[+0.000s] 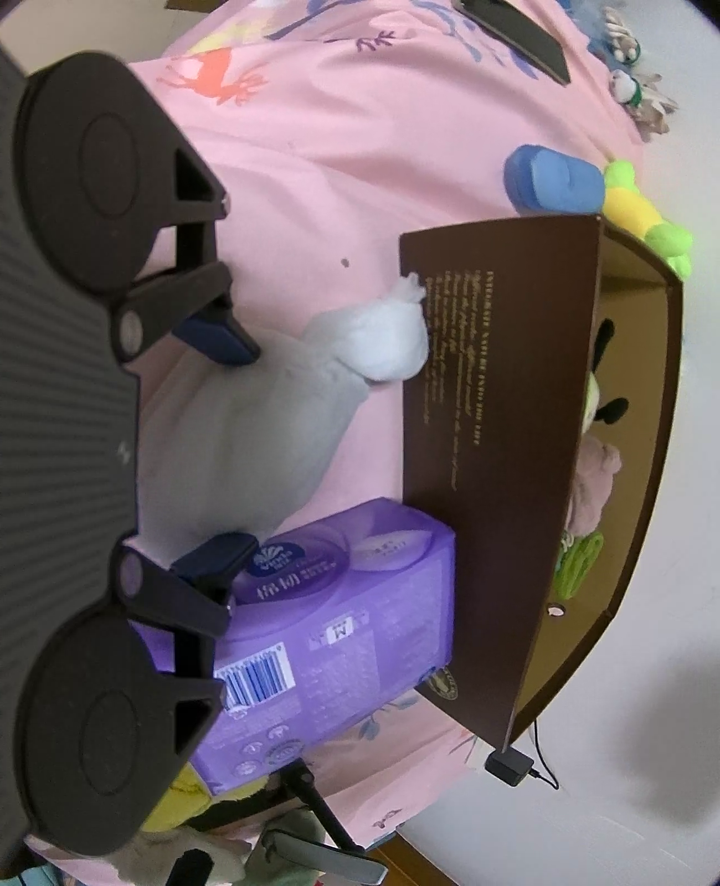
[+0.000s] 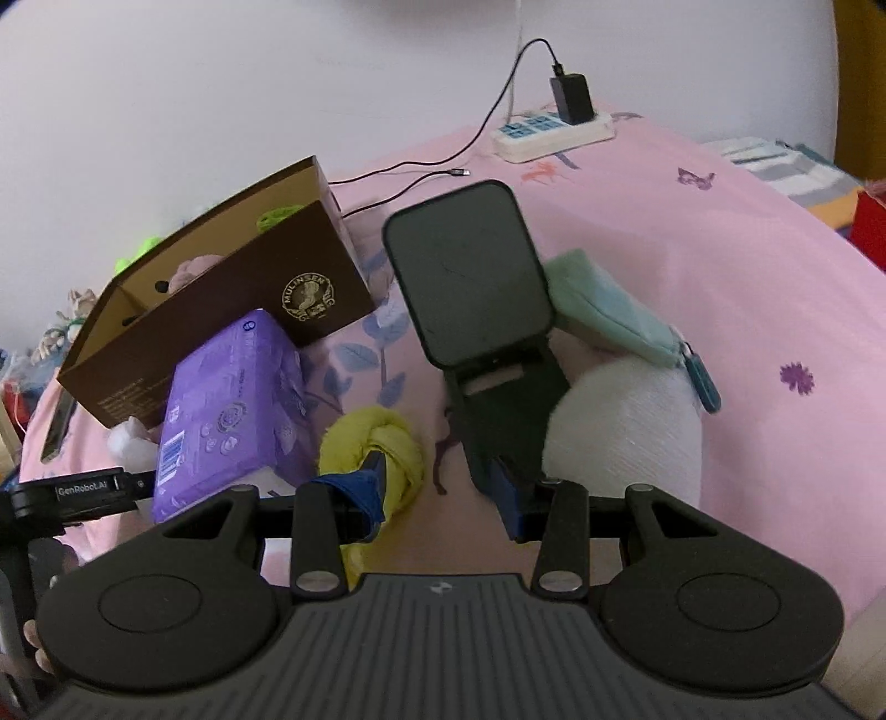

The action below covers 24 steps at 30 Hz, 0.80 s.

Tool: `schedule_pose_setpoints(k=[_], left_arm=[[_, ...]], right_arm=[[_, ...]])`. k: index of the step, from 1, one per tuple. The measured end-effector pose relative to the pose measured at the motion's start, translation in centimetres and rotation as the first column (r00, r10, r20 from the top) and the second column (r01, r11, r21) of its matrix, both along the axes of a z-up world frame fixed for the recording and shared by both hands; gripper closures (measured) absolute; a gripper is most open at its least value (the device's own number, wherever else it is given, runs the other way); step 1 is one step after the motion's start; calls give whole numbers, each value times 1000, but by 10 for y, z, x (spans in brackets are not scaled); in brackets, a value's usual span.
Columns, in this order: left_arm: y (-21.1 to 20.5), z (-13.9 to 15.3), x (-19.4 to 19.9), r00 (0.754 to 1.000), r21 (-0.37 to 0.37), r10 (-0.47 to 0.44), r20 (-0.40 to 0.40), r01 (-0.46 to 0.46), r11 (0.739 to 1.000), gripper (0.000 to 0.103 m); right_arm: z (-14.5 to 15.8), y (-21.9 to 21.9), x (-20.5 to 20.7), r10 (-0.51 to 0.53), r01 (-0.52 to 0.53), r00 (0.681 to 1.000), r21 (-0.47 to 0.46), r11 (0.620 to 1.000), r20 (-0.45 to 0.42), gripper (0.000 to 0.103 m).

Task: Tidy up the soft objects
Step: 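Grasp the yellow towel with the right gripper while the left grasps the white cloth bag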

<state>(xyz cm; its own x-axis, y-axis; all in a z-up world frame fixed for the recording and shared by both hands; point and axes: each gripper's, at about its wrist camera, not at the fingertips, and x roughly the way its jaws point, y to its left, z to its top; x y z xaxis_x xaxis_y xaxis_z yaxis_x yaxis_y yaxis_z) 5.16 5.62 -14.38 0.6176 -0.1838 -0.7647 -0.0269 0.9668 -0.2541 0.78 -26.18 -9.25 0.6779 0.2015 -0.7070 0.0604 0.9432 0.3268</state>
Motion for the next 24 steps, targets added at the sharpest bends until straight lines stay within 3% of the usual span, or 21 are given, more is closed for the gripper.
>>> schedule_pose_setpoints(k=[3,8,11,18,24], left_arm=[[3,1,0,1000,2,-9,6,8,1000,39],[3,0,2,999,22,-35,4,35,999,45],[2,3,-1,998,39,-59,15,58,998,54],[9,9,-11,996,45,-80,32,79,996,68],[17,13,-23,994,26,-101,42,100,995,71]], right_arm=[[1,-1,1,20,-20,1000,50,999,9,77],[-8,16,12,100,-99,995,42,994,-22,77],[-12,25,17,120,-119,992,39,992,-29,77],[-24,35,29,127,-127,991,1,992,-46,77],[-32,41,37,129,-130,991,-19,991,-38,74]])
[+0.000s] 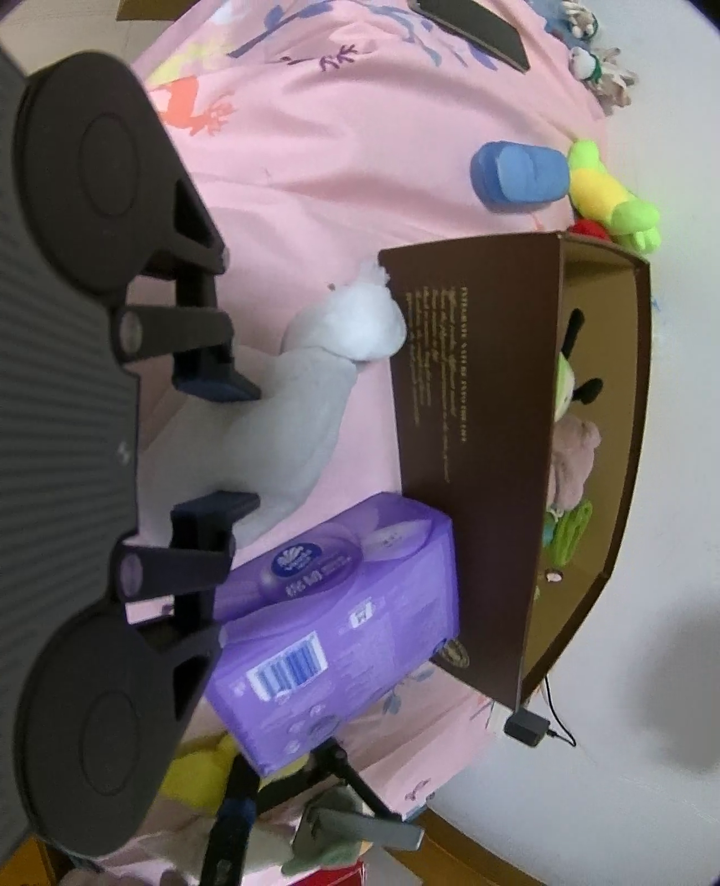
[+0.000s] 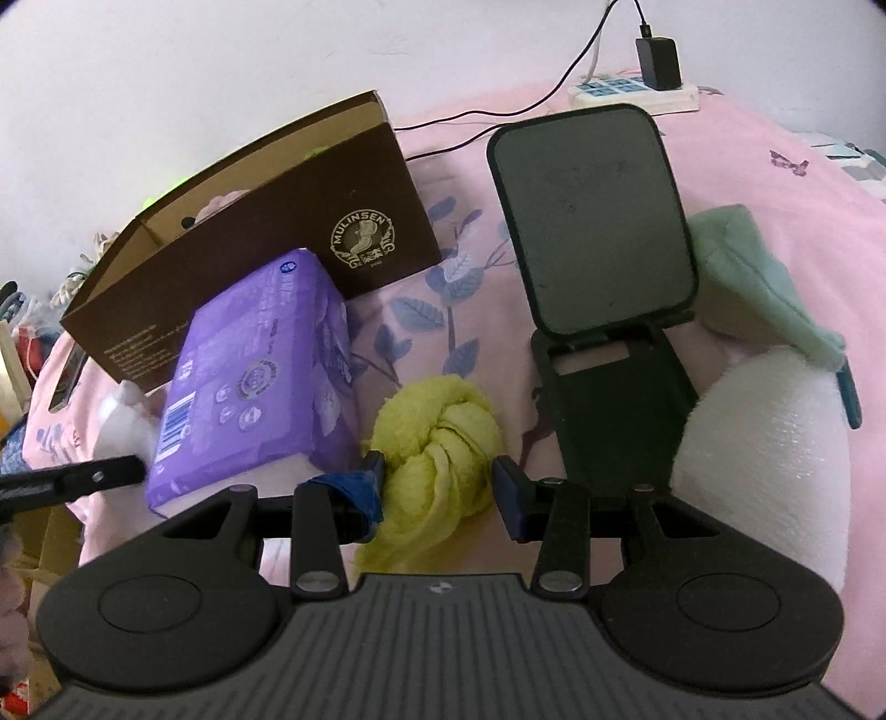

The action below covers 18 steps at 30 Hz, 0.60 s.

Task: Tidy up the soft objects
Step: 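Grasp the yellow towel with the right gripper while the left grasps the white cloth bag, then carry the white bag with the left gripper while the right carries the yellow towel to the box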

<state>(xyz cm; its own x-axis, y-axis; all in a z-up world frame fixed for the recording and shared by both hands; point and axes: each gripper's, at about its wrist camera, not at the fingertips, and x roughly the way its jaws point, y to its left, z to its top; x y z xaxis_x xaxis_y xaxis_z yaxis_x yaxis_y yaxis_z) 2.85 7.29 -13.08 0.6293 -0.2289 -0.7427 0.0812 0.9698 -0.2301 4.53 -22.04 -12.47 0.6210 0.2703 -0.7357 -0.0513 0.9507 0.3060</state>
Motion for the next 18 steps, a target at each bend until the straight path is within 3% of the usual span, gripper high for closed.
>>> schedule_pose_setpoints(k=[3,10,15,18], left_arm=[[1,2,-5,1000,4,-7,5,7,1000,72],[0,14,-16,998,31,-56,36,55,998,76],[-1,31,-23,993,24,-90,76,88,996,77],[-4,43,-27,988,19,-118,104,117,993,84]], right_arm=[[-3,-1,2,0,1,1000,13,1000,-8,75],[3,-13,-5,-14,13,1000,71,997,14,92],[11,-22,-14,-35,32,999,103,994,27,96],[19,-29,-21,-48,43,998,134,990,39,96]])
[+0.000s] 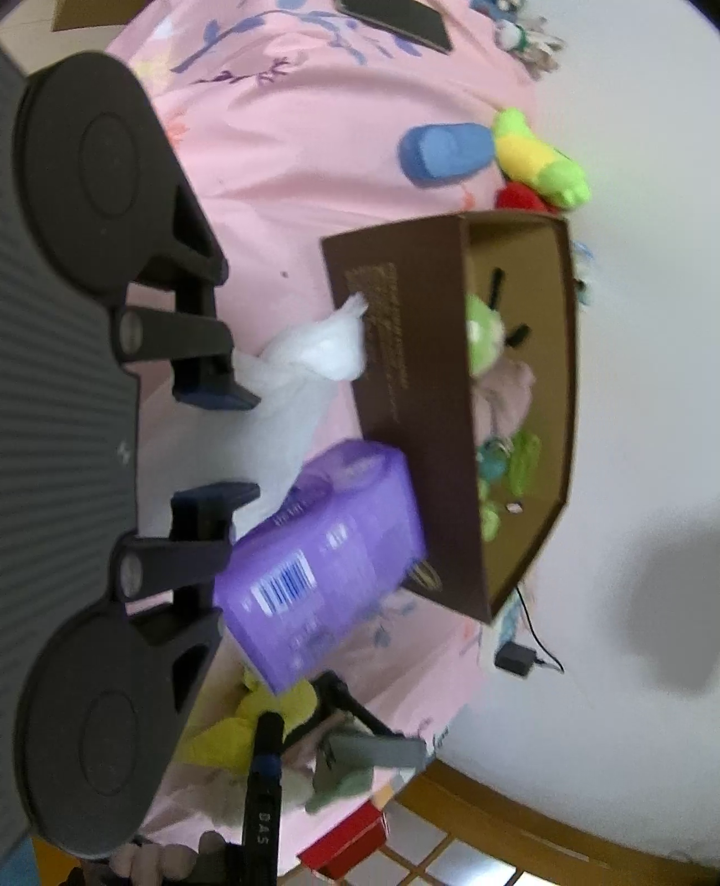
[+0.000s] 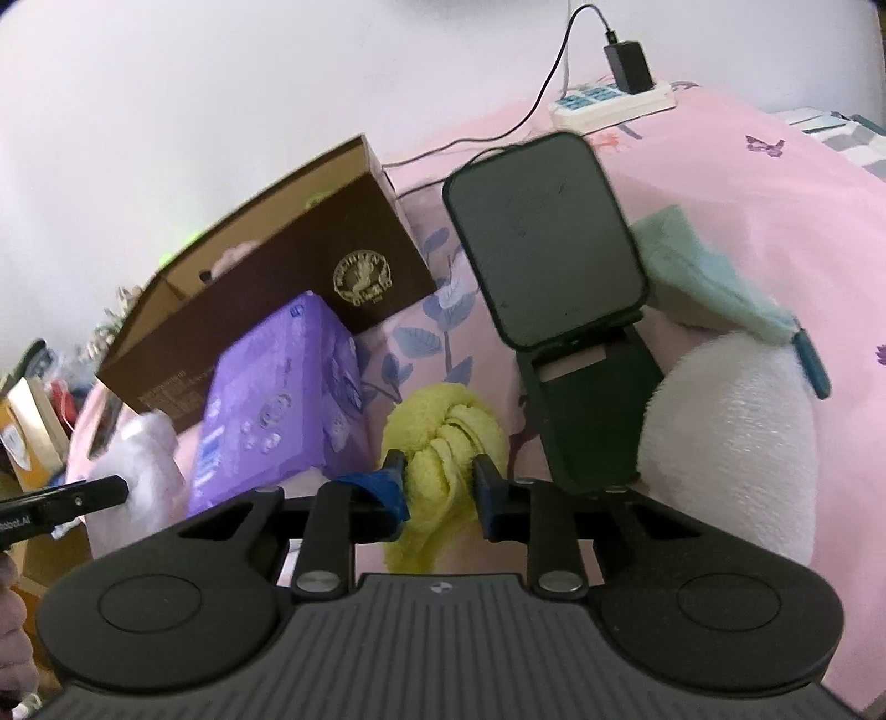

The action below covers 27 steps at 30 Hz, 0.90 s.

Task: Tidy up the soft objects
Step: 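Carry the white bag with the left gripper while the right carries the yellow towel to the box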

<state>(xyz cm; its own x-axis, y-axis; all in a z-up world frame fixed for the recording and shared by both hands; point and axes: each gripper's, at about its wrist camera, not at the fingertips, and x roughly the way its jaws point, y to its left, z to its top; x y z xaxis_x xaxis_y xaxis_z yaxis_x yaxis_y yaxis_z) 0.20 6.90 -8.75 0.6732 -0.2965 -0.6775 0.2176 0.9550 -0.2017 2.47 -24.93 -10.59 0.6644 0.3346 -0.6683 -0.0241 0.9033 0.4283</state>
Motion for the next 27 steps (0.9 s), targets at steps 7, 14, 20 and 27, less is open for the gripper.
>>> schedule_pose_setpoints(k=[7,14,20,27], left_arm=[[-9,28,-4,996,-31,-63,63,65,997,85],[-14,53,3,987,-57,-83,138,92,994,85],[-10,80,20,971,-38,-76,228,86,996,85],[2,94,61,961,51,-50,272,38,998,85]], right_arm=[[22,-2,-12,5,-5,998,12,1000,57,97],[46,9,-7,42,-49,990,50,998,138,97],[65,23,11,81,-100,977,92,991,197,97],[83,38,40,118,-154,961,128,980,250,97]])
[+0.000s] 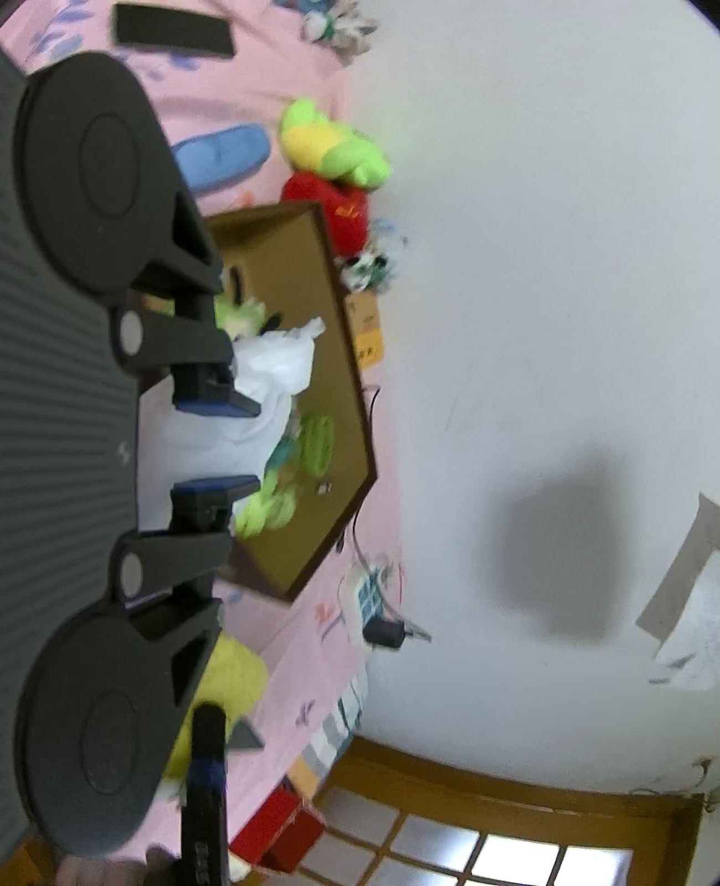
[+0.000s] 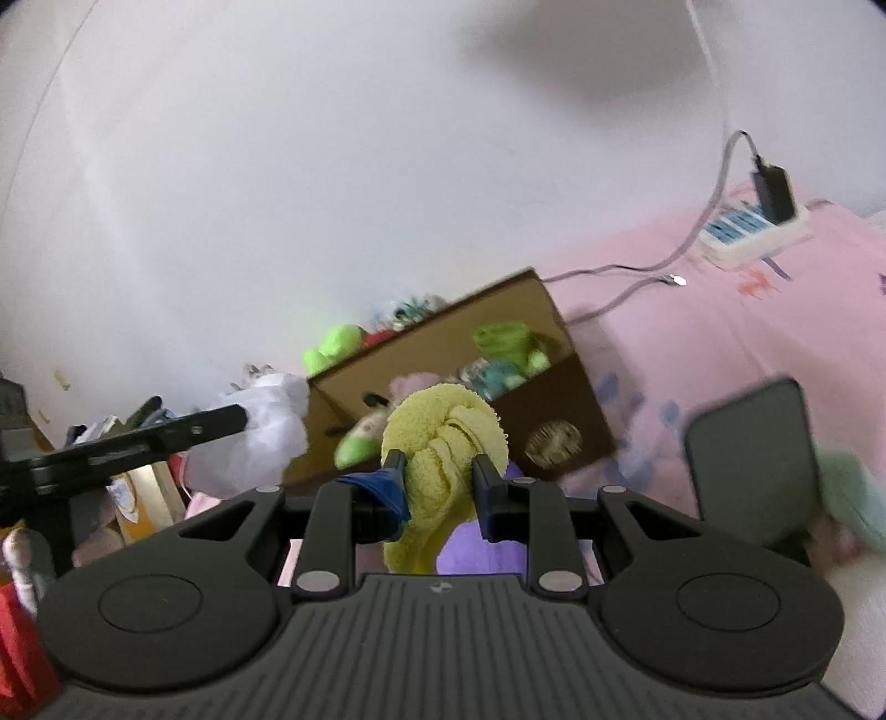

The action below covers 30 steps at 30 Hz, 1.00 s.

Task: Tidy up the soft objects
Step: 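Carry the white bag with the left gripper while the right carries the yellow towel to the box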

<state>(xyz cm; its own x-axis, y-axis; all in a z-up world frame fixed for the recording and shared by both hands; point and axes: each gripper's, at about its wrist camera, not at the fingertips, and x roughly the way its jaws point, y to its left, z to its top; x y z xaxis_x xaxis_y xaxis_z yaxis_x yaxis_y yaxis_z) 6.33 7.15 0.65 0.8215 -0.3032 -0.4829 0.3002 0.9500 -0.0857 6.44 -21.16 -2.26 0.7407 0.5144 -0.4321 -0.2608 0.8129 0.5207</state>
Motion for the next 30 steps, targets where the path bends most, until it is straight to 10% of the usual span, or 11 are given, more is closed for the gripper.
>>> schedule_pose_setpoints(k=[12,27,30], left_arm=[[22,-24,85,998,257,47,-50,-32,966,85],[27,-65,133,985,371,93,-148,-32,928,83],[29,-67,135,984,365,106,-146,-46,930,65]], right_arm=[[15,20,58,39,-38,998,-5,999,48,97],[-11,60,137,27,-25,999,-81,996,19,96],[-23,69,146,22,-21,1000,-112,994,3,96]])
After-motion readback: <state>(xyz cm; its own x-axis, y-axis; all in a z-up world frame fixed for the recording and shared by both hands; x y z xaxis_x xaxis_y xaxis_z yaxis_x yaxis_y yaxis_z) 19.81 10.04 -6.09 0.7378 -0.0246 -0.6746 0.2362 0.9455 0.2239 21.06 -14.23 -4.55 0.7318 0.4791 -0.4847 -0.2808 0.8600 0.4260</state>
